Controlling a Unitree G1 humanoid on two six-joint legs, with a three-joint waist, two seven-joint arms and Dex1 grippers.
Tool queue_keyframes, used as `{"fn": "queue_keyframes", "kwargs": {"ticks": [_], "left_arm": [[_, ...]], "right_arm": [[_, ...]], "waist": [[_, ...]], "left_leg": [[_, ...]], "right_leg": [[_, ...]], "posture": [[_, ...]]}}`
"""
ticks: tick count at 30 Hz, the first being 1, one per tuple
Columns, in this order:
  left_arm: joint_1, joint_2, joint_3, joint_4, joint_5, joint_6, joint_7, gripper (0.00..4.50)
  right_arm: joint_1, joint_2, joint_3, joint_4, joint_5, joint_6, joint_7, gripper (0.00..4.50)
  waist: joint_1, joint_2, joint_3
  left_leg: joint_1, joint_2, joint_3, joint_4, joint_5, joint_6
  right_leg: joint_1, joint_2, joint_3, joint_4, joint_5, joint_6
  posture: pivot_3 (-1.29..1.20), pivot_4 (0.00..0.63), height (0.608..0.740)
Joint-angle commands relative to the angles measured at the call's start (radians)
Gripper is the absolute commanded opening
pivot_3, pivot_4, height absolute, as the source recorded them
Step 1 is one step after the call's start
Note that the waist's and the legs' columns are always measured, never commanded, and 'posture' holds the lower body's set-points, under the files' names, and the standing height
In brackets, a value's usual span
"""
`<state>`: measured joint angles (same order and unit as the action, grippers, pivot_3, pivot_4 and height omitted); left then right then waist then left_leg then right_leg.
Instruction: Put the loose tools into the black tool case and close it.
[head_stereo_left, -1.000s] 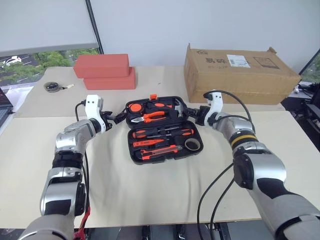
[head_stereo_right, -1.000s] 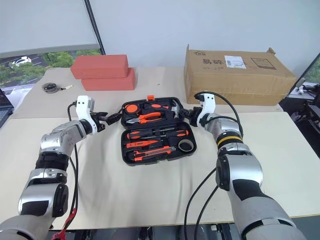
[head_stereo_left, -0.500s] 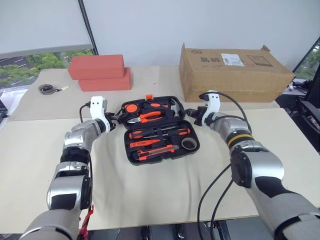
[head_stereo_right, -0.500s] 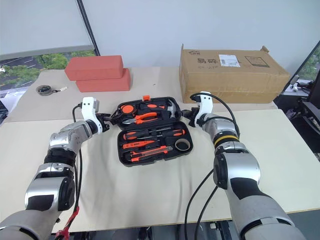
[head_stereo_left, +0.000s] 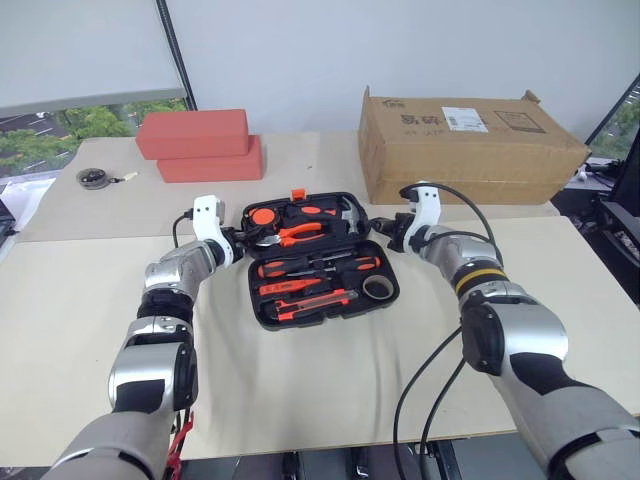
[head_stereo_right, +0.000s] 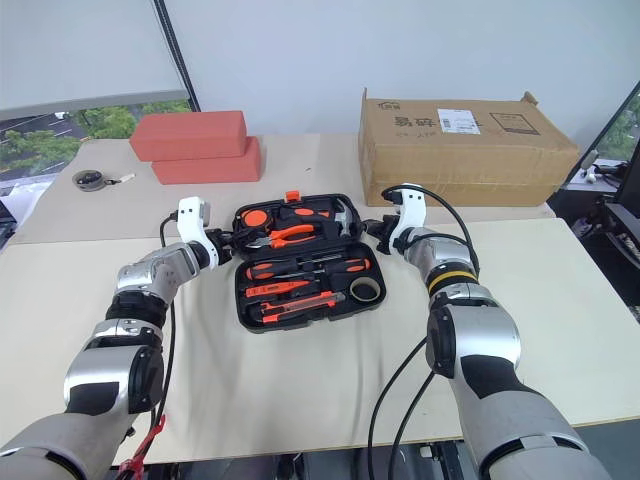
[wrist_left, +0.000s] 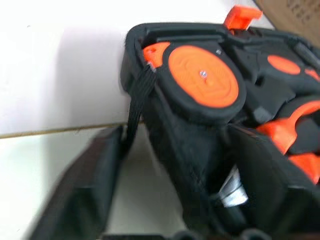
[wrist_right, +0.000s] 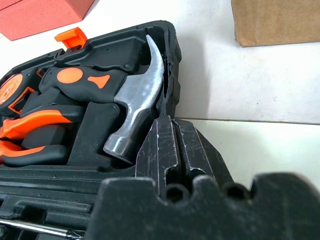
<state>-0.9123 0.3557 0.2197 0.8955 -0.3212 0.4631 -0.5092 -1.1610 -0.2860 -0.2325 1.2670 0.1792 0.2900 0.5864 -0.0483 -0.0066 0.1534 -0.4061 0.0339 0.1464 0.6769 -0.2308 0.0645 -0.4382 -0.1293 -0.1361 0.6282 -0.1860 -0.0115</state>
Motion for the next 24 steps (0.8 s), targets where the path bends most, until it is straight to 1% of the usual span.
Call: {"fn": "queue_keyframes", "kwargs": {"ticks": [1,3,4,5,6,8,11,13,14,16,19,20,21,24], "left_arm": [[-0.025,-0.003,0.02,0.006,-0.009,0.008,0.001,1.72],[-0.022,-0.005,0.024,0.001,-0.011,0.016,-0.008,1.06],[-0.019,-0.004,0.026,-0.003,-0.012,0.02,-0.013,0.64],[-0.018,-0.004,0.027,-0.006,-0.012,0.023,-0.016,0.45],[-0.015,-0.002,0.028,-0.008,-0.011,0.025,-0.019,0.06],[-0.01,0.001,0.029,-0.012,-0.012,0.028,-0.023,0.02],[0.004,0.0,0.027,-0.042,-0.025,0.052,-0.046,0.02],[0.02,-0.003,0.022,-0.072,-0.027,0.067,-0.052,0.02],[0.028,-0.004,0.018,-0.086,-0.027,0.074,-0.053,0.02],[0.045,-0.009,0.015,-0.118,-0.032,0.089,-0.054,0.02],[0.063,-0.014,0.016,-0.142,-0.036,0.101,-0.048,0.0],[0.067,-0.015,0.016,-0.144,-0.036,0.102,-0.046,0.0],[0.069,-0.017,0.016,-0.144,-0.035,0.101,-0.046,0.0],[0.068,-0.024,0.015,-0.138,-0.031,0.096,-0.044,0.0]], "right_arm": [[-0.02,-0.008,-0.012,-0.017,0.007,-0.018,0.012,0.0],[-0.018,-0.013,-0.014,-0.017,0.01,-0.02,0.015,0.0],[-0.018,-0.016,-0.017,-0.019,0.013,-0.02,0.02,0.0],[-0.018,-0.018,-0.02,-0.02,0.015,-0.02,0.025,0.0],[-0.017,-0.022,-0.022,-0.023,0.018,-0.017,0.035,0.0],[-0.016,-0.031,-0.025,-0.029,0.021,-0.01,0.055,0.0],[-0.004,-0.052,-0.028,-0.041,0.022,0.005,0.091,0.0],[0.008,-0.068,-0.026,-0.056,0.024,0.024,0.113,0.0],[0.013,-0.075,-0.026,-0.063,0.026,0.039,0.126,0.0],[0.028,-0.088,-0.018,-0.09,0.027,0.073,0.153,0.0],[0.064,-0.104,0.0,-0.159,0.028,0.149,0.201,0.93],[0.075,-0.106,0.002,-0.184,0.031,0.172,0.206,1.12],[0.084,-0.105,0.0,-0.206,0.035,0.193,0.207,1.51],[0.099,-0.096,-0.014,-0.253,0.055,0.244,0.184,1.51]], "waist": [[0.001,0.0,0.0],[0.002,0.0,0.0],[0.005,0.0,0.0],[0.006,0.0,0.0],[0.006,0.0,0.0],[0.005,0.0,0.0],[0.004,0.0,0.0],[0.005,0.0,0.0],[0.004,0.0,0.0],[0.004,0.0,0.0],[0.005,0.0,0.0],[0.005,0.0,0.0],[0.005,0.0,0.0],[0.005,0.0,0.0]], "left_leg": [[0.0,0.0,0.0,0.0,0.0,0.0],[0.001,0.0,0.0,0.0,0.0,-0.001],[0.002,0.0,0.0,0.0,0.0,-0.002],[0.002,0.0,0.0,0.0,0.0,-0.004],[0.002,0.0,-0.001,0.0,0.0,-0.005],[0.002,0.0,-0.001,0.0,0.0,-0.005],[0.002,0.0,-0.001,0.0,0.0,-0.005],[0.001,0.0,-0.001,-0.001,0.001,-0.003],[0.001,0.0,0.0,-0.001,0.001,-0.002],[0.0,0.0,0.0,-0.001,0.001,-0.002],[0.0,0.0,0.0,-0.002,0.001,-0.001],[0.0,0.0,0.0,-0.002,0.001,-0.001],[0.0,0.0,0.0,-0.002,0.001,-0.001],[0.0,0.0,0.0,-0.002,0.001,-0.001]], "right_leg": [[0.0,0.0,0.0,0.0,0.0,0.0],[0.0,0.0,0.0,-0.001,0.0,0.0],[0.0,0.0,0.0,-0.001,0.0,0.001],[0.0,-0.001,0.0,-0.001,0.0,0.001],[0.0,-0.001,0.0,-0.001,-0.001,0.002],[0.0,-0.001,0.0,0.0,-0.003,0.005],[0.0,-0.001,0.001,0.0,-0.003,0.005],[0.0,0.0,0.0,0.0,-0.002,0.003],[0.0,0.0,0.0,0.0,0.0,0.0],[0.0,0.0,0.0,0.0,0.001,-0.001],[0.0,0.0,0.0,-0.001,0.001,-0.001],[0.0,0.0,0.0,-0.001,0.0,-0.001],[0.0,0.0,0.0,-0.001,0.0,-0.001],[0.0,0.0,0.001,-0.001,0.0,-0.001]], "posture": [[0.0,0.15,0.712],[0.0,0.15,0.712],[0.0,0.15,0.712],[0.0,0.15,0.712],[0.0,0.15,0.712],[0.0,0.15,0.712],[0.0,0.15,0.712],[0.0,0.15,0.712],[0.0,0.15,0.712],[0.0,0.15,0.712],[0.0,0.15,0.712],[0.0,0.15,0.712],[0.0,0.15,0.712],[0.0,0.15,0.712]]}}
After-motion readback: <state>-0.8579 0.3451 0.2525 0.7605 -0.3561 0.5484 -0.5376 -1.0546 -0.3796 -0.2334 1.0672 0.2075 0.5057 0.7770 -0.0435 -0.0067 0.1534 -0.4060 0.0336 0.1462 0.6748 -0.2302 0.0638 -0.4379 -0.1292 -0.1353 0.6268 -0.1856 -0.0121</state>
